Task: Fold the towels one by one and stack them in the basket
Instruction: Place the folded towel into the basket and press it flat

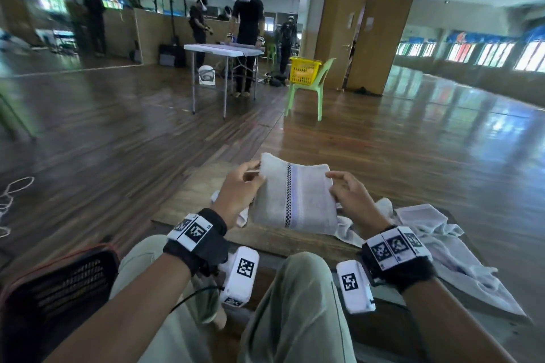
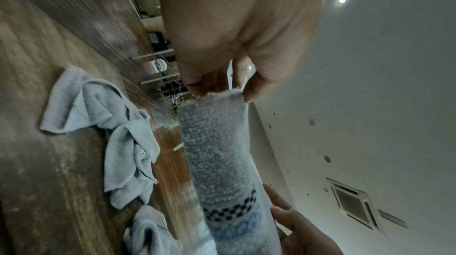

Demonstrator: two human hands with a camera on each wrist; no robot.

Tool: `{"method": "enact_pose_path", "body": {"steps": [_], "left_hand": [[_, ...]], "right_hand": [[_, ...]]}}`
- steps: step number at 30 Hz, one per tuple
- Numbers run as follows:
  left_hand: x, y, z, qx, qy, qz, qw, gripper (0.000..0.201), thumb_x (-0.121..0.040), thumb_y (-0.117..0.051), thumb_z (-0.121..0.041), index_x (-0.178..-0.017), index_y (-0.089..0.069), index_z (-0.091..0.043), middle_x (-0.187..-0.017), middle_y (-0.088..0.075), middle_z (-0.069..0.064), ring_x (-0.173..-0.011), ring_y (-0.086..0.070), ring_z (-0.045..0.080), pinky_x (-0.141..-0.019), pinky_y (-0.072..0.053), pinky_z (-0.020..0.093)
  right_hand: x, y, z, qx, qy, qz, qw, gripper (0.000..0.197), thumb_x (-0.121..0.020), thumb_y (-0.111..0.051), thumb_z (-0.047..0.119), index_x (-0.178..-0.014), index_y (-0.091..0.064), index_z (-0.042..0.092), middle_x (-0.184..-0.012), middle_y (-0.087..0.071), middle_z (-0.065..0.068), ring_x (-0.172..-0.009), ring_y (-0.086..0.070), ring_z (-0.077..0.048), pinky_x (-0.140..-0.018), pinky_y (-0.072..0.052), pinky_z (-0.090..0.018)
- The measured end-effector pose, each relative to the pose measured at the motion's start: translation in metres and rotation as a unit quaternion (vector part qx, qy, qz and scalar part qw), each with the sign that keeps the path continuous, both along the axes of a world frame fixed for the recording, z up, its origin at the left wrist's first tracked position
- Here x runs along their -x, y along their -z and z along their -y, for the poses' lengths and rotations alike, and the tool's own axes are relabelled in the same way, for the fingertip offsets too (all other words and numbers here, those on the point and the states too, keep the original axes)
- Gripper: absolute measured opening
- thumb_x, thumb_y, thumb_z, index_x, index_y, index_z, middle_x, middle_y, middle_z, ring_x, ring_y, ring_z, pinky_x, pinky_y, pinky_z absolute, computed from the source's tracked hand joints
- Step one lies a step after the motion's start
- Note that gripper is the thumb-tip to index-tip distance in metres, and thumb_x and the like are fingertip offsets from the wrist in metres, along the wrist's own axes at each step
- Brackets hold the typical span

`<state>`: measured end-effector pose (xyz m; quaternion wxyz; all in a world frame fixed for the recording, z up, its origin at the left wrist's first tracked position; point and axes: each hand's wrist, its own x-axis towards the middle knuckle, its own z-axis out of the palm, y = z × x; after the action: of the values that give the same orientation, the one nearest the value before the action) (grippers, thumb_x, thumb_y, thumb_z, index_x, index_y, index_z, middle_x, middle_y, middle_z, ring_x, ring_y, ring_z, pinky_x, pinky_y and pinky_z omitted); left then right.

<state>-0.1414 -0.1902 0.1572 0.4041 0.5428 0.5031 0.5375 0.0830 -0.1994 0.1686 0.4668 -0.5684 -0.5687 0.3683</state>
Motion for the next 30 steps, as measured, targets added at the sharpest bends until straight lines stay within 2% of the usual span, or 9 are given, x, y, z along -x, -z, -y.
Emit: {"method": "enact_pose_path", "body": {"steps": [4,10,14,18,21,23,26,29,30], "left_hand": [[0.045,-0.003,0.014,0.0,-0.07,0.012,0.997,0.028,-0.09,-0.056,-0.009,-0.116,-0.059,-0.021,-0.107,-0.063,-0.003,-0.091,-0.059,0.008,-0.072,-0.047,0.025],[0.132,0.003,0.058,0.011,-0.215,-0.002,0.977,0.033,-0.088,-0.055,-0.006,-0.117,-0.059,-0.02,-0.11,-0.063,-0.003,-0.098,-0.059,0.014,-0.076,-0.05,0.028],[0.19,0.012,0.099,0.026,-0.311,0.001,0.95,0.034,-0.087,-0.056,-0.005,-0.119,-0.059,-0.015,-0.113,-0.063,0.001,-0.1,-0.059,0.017,-0.087,-0.05,0.036],[0.243,0.027,0.135,0.026,-0.374,0.018,0.927,0.033,-0.088,-0.054,0.0,-0.119,-0.058,-0.012,-0.114,-0.063,0.006,-0.099,-0.059,0.017,-0.079,-0.051,0.029],[0.277,0.043,0.159,0.024,-0.41,0.033,0.911,0.034,-0.087,-0.053,0.002,-0.117,-0.062,-0.01,-0.115,-0.066,0.009,-0.108,-0.061,0.026,-0.094,-0.05,0.041],[0.295,0.053,0.168,0.031,-0.43,0.046,0.901,0.032,-0.086,-0.053,0.002,-0.112,-0.063,-0.013,-0.112,-0.066,0.011,-0.107,-0.061,0.028,-0.095,-0.049,0.046],[0.318,0.068,0.169,0.048,-0.453,0.044,0.889,0.03,-0.088,-0.053,0.002,-0.114,-0.061,-0.01,-0.108,-0.065,0.01,-0.097,-0.061,0.023,-0.089,-0.051,0.038],[0.337,0.097,0.161,0.088,-0.457,0.032,0.885,0.026,-0.09,-0.052,0.0,-0.112,-0.059,-0.011,-0.096,-0.063,0.0,-0.083,-0.058,0.011,-0.071,-0.05,0.019],[0.344,0.11,0.156,0.104,-0.458,0.035,0.882,0.024,-0.09,-0.051,-0.001,-0.11,-0.059,-0.014,-0.093,-0.061,-0.003,-0.082,-0.057,0.011,-0.069,-0.049,0.019]], "right_hand": [[0.05,0.004,-0.025,0.012,-0.073,0.01,0.997,0.03,-0.089,-0.041,0.011,-0.112,-0.056,0.023,-0.105,-0.061,-0.01,-0.089,-0.06,-0.026,-0.073,-0.051,-0.039],[0.158,0.012,-0.042,0.024,-0.218,0.011,0.976,0.031,-0.091,-0.041,0.009,-0.116,-0.054,0.02,-0.088,-0.052,-0.009,-0.077,-0.052,-0.019,-0.067,-0.047,-0.034],[0.236,0.024,-0.038,0.04,-0.323,0.013,0.946,0.028,-0.093,-0.041,0.009,-0.115,-0.052,0.022,-0.1,-0.056,-0.009,-0.081,-0.054,-0.016,-0.066,-0.049,-0.033],[0.31,0.04,-0.025,0.057,-0.396,0.027,0.916,0.029,-0.092,-0.041,0.009,-0.116,-0.052,0.022,-0.104,-0.057,-0.007,-0.081,-0.056,-0.018,-0.071,-0.05,-0.038],[0.359,0.053,-0.013,0.08,-0.43,0.029,0.899,0.033,-0.091,-0.039,0.004,-0.119,-0.05,0.017,-0.094,-0.054,-0.007,-0.074,-0.052,-0.019,-0.06,-0.045,-0.03],[0.386,0.064,-0.008,0.094,-0.442,0.03,0.892,0.033,-0.09,-0.038,0.003,-0.118,-0.05,0.016,-0.084,-0.051,-0.008,-0.072,-0.048,-0.021,-0.055,-0.041,-0.028],[0.417,0.088,-0.009,0.112,-0.442,0.042,0.889,0.032,-0.088,-0.038,0.003,-0.112,-0.051,0.019,-0.076,-0.048,-0.005,-0.064,-0.045,-0.018,-0.051,-0.037,-0.025],[0.44,0.12,-0.014,0.135,-0.435,0.065,0.888,0.031,-0.088,-0.039,0.005,-0.114,-0.051,0.019,-0.082,-0.05,0.0,-0.063,-0.046,-0.012,-0.051,-0.038,-0.023],[0.447,0.132,-0.017,0.143,-0.431,0.074,0.888,0.031,-0.088,-0.04,0.006,-0.115,-0.051,0.017,-0.084,-0.051,0.0,-0.064,-0.047,-0.012,-0.052,-0.038,-0.023]]}}
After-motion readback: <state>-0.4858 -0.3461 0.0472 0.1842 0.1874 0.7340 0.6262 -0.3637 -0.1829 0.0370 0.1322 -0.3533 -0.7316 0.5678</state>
